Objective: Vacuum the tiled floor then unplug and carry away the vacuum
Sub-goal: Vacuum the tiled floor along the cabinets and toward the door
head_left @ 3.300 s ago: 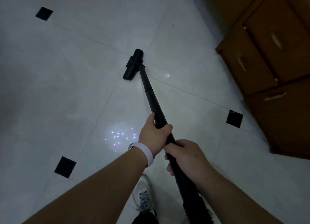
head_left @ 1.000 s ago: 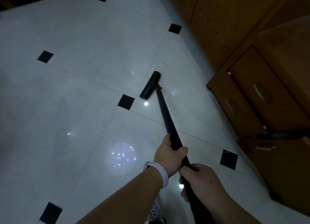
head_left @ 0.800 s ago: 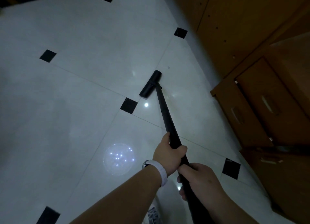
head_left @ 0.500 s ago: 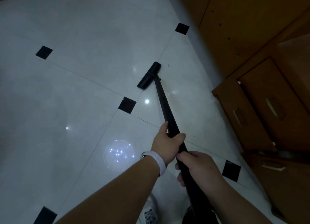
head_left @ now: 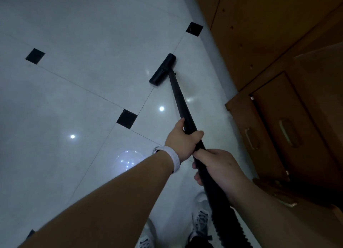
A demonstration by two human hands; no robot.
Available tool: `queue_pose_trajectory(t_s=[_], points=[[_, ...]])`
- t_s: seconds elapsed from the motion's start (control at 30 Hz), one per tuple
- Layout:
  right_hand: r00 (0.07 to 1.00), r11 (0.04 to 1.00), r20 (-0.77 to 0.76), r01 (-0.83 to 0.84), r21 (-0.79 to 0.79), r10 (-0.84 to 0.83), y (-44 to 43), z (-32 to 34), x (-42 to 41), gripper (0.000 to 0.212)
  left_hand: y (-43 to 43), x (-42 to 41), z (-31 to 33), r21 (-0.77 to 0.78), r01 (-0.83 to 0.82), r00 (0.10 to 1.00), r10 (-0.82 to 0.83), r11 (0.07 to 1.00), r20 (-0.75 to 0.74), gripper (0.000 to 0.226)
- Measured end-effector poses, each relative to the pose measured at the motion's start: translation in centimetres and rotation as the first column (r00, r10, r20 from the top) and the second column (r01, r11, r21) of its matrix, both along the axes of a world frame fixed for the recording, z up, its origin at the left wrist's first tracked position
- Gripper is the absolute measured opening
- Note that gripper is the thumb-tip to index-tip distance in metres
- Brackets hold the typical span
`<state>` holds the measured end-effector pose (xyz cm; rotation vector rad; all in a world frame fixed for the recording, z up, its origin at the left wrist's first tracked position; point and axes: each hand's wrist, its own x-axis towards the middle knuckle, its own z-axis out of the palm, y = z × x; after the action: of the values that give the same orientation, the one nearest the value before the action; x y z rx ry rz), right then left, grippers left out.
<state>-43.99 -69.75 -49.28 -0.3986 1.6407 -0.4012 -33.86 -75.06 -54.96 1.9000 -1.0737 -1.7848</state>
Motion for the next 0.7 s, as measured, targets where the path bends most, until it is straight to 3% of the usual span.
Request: queue_pose_trajectory(t_s=[0.7], points=[[0.999,0.999,0.026,0.03,0.031,-0.031,1.3,0.1,-8.1,0.026,0.7,-8.0,0.0,0.033,0.104,0.993,-0.105,0.994,0.051,0.077]])
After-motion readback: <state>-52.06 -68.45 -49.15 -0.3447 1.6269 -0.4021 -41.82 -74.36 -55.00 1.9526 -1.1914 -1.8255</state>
